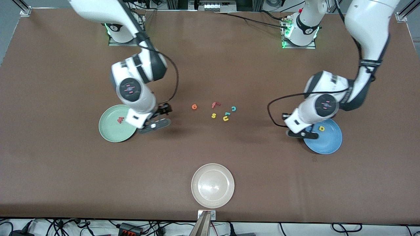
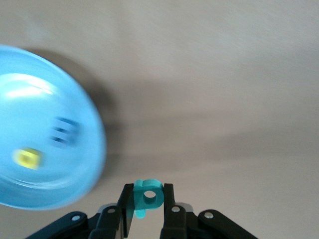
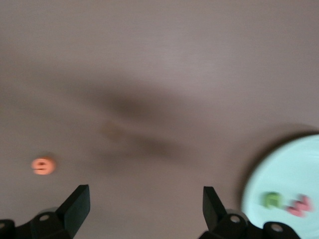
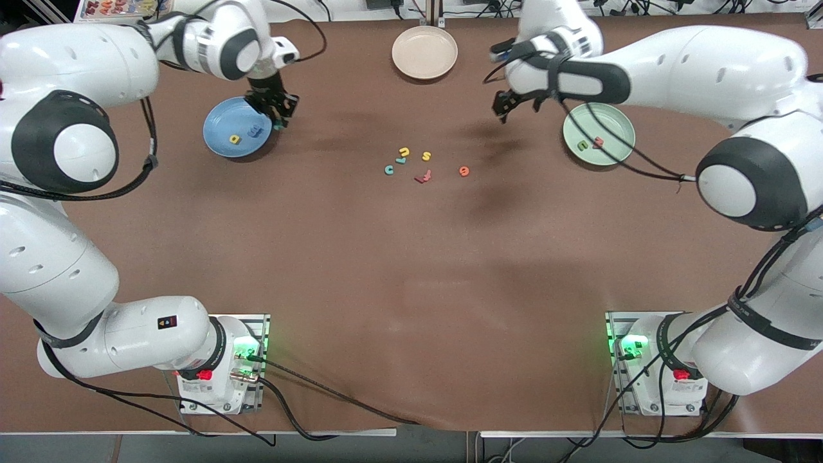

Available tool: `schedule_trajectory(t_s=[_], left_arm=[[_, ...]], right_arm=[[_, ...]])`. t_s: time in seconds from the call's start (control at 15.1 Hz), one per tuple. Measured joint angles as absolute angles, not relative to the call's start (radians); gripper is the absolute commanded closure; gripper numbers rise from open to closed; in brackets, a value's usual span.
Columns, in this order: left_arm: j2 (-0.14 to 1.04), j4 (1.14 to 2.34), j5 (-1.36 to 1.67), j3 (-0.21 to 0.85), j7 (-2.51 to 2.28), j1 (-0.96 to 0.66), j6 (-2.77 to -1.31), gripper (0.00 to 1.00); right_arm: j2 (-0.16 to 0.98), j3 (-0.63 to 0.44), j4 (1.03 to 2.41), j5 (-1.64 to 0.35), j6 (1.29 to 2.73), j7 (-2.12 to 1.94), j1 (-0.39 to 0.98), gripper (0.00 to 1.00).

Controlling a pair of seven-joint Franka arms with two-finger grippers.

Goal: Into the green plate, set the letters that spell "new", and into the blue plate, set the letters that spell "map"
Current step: 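Place the teal p on the blue plate while the right gripper grasps orange e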

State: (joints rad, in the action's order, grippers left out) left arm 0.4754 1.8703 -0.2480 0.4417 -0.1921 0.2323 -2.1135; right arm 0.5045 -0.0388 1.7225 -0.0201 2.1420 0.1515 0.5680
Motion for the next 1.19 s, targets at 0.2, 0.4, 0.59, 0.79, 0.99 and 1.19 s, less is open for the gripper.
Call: schedule_trajectory(t_s=[0.2, 0.4, 0.59, 0.79, 0.99, 1.19], left_arm=[[0.494, 1.859, -0.332, 0.439, -0.06, 0.33, -2.122, 0.97], [0.55, 1.85, -0.376, 0.437, 0.039, 0.396, -2.2, 0.97], [0.618, 1.837, -0.38, 0.436, 0.121, 0.44, -2.28, 0.97], [0.649, 1.818, -0.381, 0.436, 0.146, 0.451, -2.292, 0.47], [0.649, 1.811, -0.381, 0.44, 0.147, 0.449, -2.292, 0.05], [0.649, 1.806, -0.381, 0.44, 0.146, 0.45, -2.292, 0.0]], right_arm=[[0.567, -0.038, 1.715, -0.02, 2.218, 0.255, 0.657, 0.0], [0.619, -0.039, 1.71, -0.02, 2.267, 0.399, 0.718, 0.03], [0.631, -0.04, 1.706, -0.02, 2.27, 0.45, 0.728, 0.12], [0.645, -0.04, 1.705, -0.022, 2.278, 0.462, 0.734, 0.17], [0.665, -0.04, 1.704, -0.041, 2.295, 0.493, 0.75, 0.18], [0.67, -0.04, 1.703, -0.072, 2.296, 0.52, 0.764, 0.18]])
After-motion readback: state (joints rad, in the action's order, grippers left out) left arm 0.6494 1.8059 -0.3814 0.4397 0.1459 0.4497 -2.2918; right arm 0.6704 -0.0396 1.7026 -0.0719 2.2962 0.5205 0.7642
